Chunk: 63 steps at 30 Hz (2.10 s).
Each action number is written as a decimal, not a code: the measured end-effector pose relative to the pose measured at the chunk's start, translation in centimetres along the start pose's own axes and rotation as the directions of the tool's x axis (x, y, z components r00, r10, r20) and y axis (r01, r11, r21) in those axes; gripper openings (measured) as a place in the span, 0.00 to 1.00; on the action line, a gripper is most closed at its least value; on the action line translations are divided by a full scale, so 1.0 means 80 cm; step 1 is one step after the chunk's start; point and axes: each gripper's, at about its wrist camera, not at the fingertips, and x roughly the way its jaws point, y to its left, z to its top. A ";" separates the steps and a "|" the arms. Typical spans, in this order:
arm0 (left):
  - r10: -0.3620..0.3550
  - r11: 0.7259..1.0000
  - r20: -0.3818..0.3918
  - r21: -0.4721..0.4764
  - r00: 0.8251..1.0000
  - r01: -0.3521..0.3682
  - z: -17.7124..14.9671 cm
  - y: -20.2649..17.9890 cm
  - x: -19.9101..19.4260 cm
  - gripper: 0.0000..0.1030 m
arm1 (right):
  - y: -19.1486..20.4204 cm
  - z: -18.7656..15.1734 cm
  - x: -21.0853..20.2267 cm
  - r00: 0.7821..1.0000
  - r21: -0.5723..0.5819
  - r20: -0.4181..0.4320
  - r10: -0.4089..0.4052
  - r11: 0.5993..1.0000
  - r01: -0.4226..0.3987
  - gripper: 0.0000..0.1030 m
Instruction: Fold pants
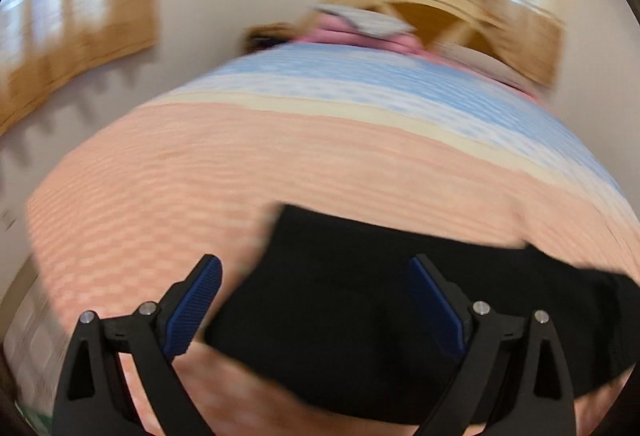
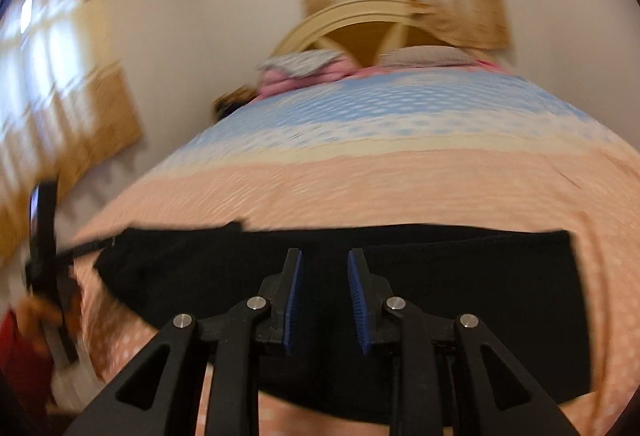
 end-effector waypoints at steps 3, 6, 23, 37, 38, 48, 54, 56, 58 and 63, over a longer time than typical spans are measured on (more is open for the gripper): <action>0.020 0.998 -0.030 -0.066 0.999 -0.021 -0.003 0.035 0.019 0.94 | 0.049 -0.016 0.031 0.999 -0.083 -0.041 0.007 0.996 -0.010 0.24; 0.008 0.996 -0.073 -0.088 0.997 -0.014 -0.013 0.043 0.038 0.94 | 0.055 -0.037 0.064 0.993 -0.060 -0.119 -0.023 0.998 0.016 0.25; -0.009 1.000 -0.121 -0.029 0.993 0.006 -0.028 0.002 0.061 0.78 | 0.086 -0.049 0.069 0.993 -0.114 -0.113 -0.017 0.994 0.004 0.68; -0.065 0.998 -0.100 -0.032 0.993 0.062 -0.029 -0.001 0.041 0.31 | 0.097 -0.028 0.007 0.999 -0.130 0.048 0.003 0.992 0.003 0.71; -0.075 0.996 -0.100 -0.049 0.992 0.071 -0.029 0.001 0.040 0.30 | 0.096 -0.026 0.002 0.998 -0.129 0.059 -0.004 0.992 0.011 0.71; -0.125 0.986 -0.069 -0.121 0.990 0.116 -0.028 0.014 0.016 0.26 | 0.053 -0.030 0.006 1.000 0.046 0.022 -0.006 0.999 0.005 0.71; -0.164 0.985 0.023 -0.045 0.986 0.165 0.000 -0.027 -0.034 0.26 | 0.016 -0.027 -0.010 0.996 0.142 0.070 -0.049 0.989 0.039 0.71; -0.193 0.981 0.062 0.013 0.979 0.192 0.007 -0.054 -0.056 0.26 | -0.001 -0.025 -0.017 0.995 0.185 0.079 -0.065 0.981 0.049 0.71; -0.245 0.968 0.093 0.079 0.965 0.238 0.010 -0.087 -0.077 0.26 | -0.023 -0.024 -0.024 0.994 0.241 0.082 -0.076 0.969 0.054 0.71; -0.425 0.886 0.085 0.243 0.901 0.395 -0.005 -0.179 -0.118 0.26 | -0.074 -0.021 -0.042 0.994 0.362 0.084 -0.075 0.931 0.040 0.71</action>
